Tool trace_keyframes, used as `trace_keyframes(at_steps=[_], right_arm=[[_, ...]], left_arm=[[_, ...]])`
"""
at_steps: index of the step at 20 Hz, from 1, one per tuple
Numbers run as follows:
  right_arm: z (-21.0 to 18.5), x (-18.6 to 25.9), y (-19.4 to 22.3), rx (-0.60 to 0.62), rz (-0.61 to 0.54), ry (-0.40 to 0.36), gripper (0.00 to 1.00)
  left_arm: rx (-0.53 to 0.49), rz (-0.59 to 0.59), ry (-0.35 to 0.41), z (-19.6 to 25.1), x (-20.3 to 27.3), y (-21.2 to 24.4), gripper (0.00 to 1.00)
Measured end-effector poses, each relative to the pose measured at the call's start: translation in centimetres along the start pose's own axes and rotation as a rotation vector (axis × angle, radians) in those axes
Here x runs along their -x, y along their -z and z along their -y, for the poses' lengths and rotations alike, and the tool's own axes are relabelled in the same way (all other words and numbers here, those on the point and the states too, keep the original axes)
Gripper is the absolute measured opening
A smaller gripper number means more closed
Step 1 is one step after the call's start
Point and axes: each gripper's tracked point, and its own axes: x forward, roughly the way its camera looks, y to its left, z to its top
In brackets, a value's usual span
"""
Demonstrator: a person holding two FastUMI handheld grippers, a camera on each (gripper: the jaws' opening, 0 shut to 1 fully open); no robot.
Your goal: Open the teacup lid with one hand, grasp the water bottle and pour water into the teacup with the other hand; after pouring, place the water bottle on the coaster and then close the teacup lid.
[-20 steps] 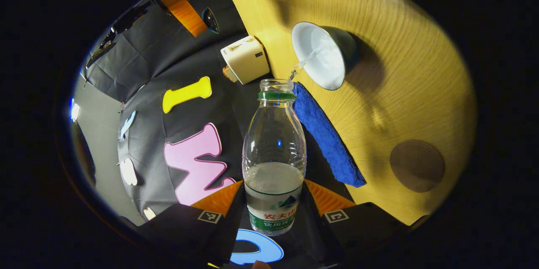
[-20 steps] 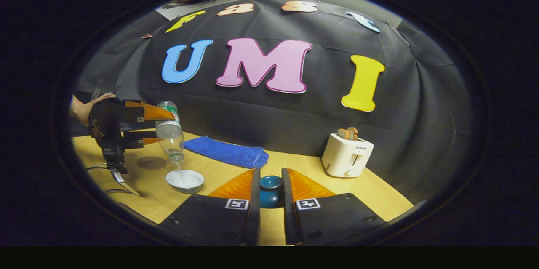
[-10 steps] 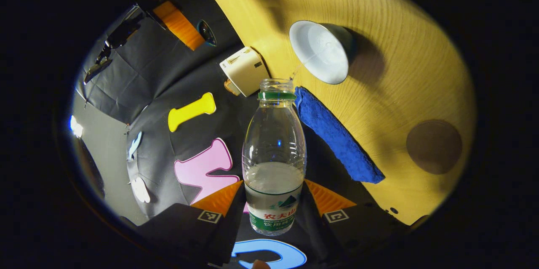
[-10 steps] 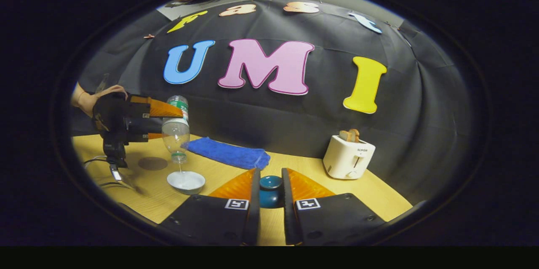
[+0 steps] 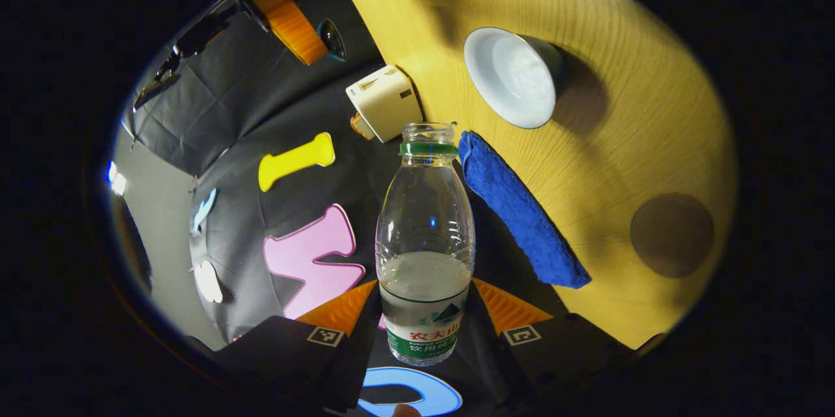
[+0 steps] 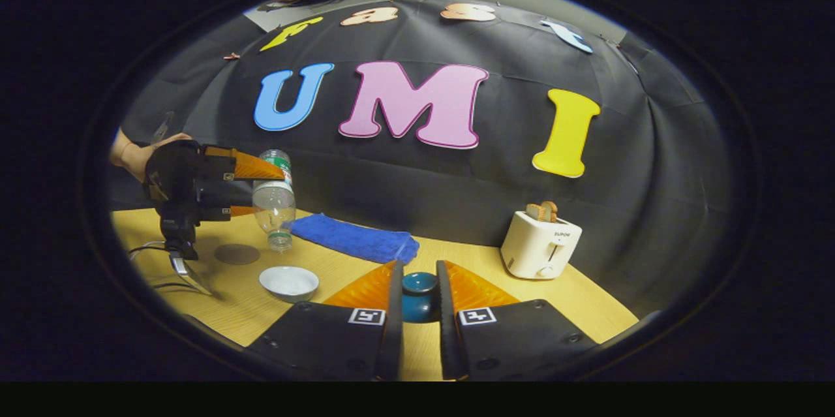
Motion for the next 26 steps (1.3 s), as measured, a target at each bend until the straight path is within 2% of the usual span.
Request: trace_keyframes(at_steps=[2,7,8,9,10,11,12,14,18,19,20,23,24,25,26], right_arm=[[0.1,0.0,0.2,-0.004,-0.003,0.002,0.22],[0.2,0.0,0.2,-0.011,-0.005,0.009,0.22],[0.2,-0.2,0.2,-0.011,-0.004,0.01,0.27],[0.2,-0.2,0.1,-0.01,-0.003,0.009,0.22],[0.1,-0.2,0.1,-0.01,-0.003,0.008,0.22],[-0.1,-0.2,0.1,-0.01,-0.002,0.007,0.27],[-0.2,-0.4,0.0,-0.008,-0.002,0.006,0.22],[-0.4,-0.5,0.0,-0.009,-0.001,0.003,0.22],[-0.8,-0.7,0.0,-0.008,-0.002,0.0,0.22],[-0.9,-0.8,0.0,-0.01,-0.001,0.0,0.27],[-1.1,-0.9,-0.1,-0.011,-0.002,-0.002,0.22],[-1.3,-0.9,-0.3,-0.007,0.002,-0.005,0.22],[-1.4,-0.9,-0.3,-0.006,0.002,-0.007,0.27],[-1.5,-1.0,-0.3,-0.005,0.003,-0.008,0.22],[-1.5,-1.0,-0.4,-0.004,0.002,-0.009,0.22]], left_arm=[[0.161,-0.014,0.041,0.9,0.3,-0.4,0.73],[0.668,-0.07,0.189,3.5,0.9,-2.0,0.73],[0.745,-0.101,0.207,4.1,1.1,-1.6,0.73],[0.826,-0.127,0.224,4.6,1.2,-1.2,0.73],[0.917,-0.145,0.234,5.1,1.3,-1.1,0.73],[1.015,-0.166,0.239,5.6,1.5,-0.8,0.73],[1.116,-0.18,0.231,5.7,1.6,-0.5,0.73],[1.333,-0.18,0.195,5.3,1.8,0.0,0.73],[1.756,-0.106,0.134,3.4,3.1,0.6,0.73],[1.843,-0.088,0.123,3.2,3.6,1.1,0.73],[1.908,-0.08,0.107,3.2,3.8,1.5,0.73],[2.028,-0.094,0.083,4.3,4.4,2.0,0.73],[2.061,-0.097,0.09,4.6,4.6,1.8,0.73],[2.083,-0.105,0.1,5.0,4.5,1.7,0.73],[2.094,-0.118,0.105,5.4,4.5,1.6,0.74]])
